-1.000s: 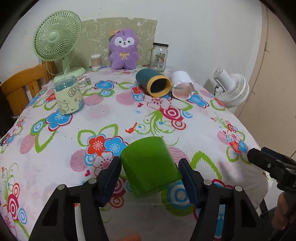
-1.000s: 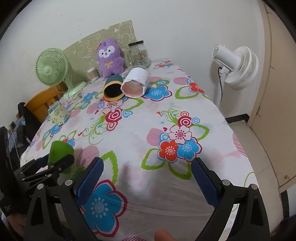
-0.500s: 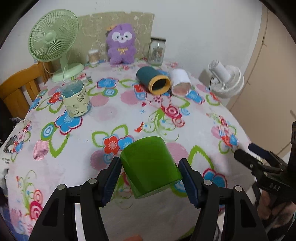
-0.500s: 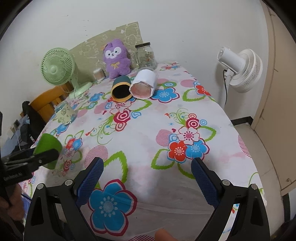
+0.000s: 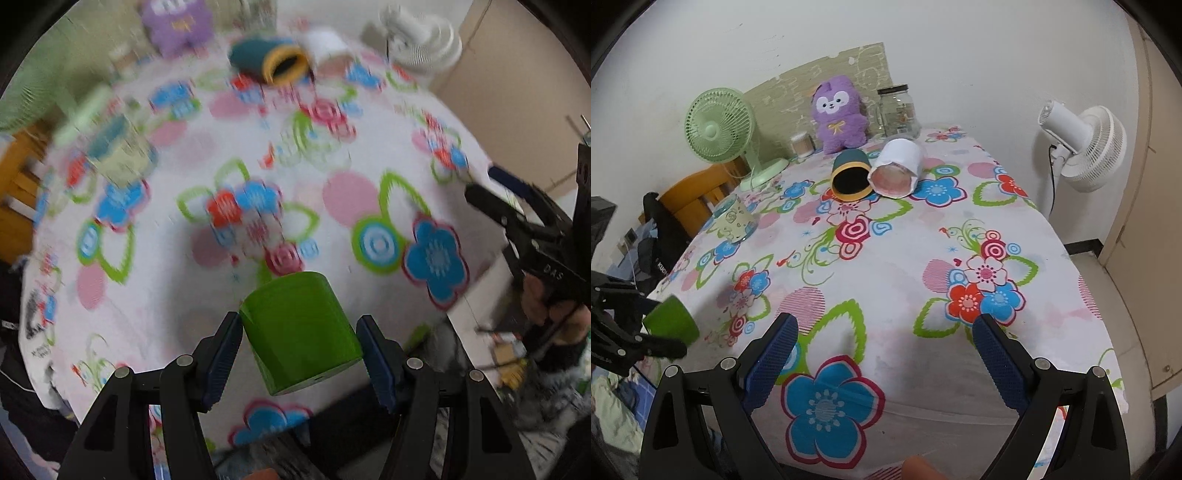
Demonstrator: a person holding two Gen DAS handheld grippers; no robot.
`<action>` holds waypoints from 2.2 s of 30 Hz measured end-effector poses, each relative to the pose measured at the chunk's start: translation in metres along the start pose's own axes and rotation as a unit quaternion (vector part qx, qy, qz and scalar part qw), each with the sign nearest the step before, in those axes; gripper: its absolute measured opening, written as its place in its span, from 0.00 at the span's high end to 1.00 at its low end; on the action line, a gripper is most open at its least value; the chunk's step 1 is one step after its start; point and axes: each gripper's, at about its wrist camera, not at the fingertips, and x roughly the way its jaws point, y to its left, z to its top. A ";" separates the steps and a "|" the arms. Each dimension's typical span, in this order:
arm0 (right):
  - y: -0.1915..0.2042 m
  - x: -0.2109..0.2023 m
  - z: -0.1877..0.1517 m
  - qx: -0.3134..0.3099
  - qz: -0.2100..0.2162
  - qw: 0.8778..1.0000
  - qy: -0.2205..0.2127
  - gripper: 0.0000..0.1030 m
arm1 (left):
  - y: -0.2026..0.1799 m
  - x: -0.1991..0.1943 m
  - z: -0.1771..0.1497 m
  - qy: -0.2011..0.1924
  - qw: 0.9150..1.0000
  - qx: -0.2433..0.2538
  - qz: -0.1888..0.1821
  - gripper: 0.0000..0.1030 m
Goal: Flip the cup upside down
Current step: 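Grasp the green cup with the left gripper and lift it, then lower the green cup rim-down onto the tablecloth with the left gripper, then open the left gripper and lift it away from the cup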
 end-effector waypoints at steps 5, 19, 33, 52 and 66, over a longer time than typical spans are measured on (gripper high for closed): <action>0.003 0.000 0.001 -0.007 0.003 1.000 -0.001 0.06 | 0.010 0.012 0.007 0.094 0.994 -0.018 -0.055 0.36; 0.001 0.008 0.002 -0.005 0.004 1.000 0.005 0.06 | 0.032 0.045 0.026 0.156 0.983 -0.067 -0.067 0.36; 0.008 0.013 0.004 -0.018 -0.001 1.000 0.011 0.06 | 0.048 0.042 0.034 0.128 0.988 -0.077 -0.044 0.34; 0.031 0.015 0.002 -0.049 0.017 0.998 0.022 0.06 | 0.071 0.016 0.042 0.096 0.992 -0.069 -0.051 0.29; 0.058 0.022 -0.005 -0.096 0.046 0.993 0.048 0.06 | 0.054 0.009 0.036 0.072 0.993 -0.077 -0.047 0.29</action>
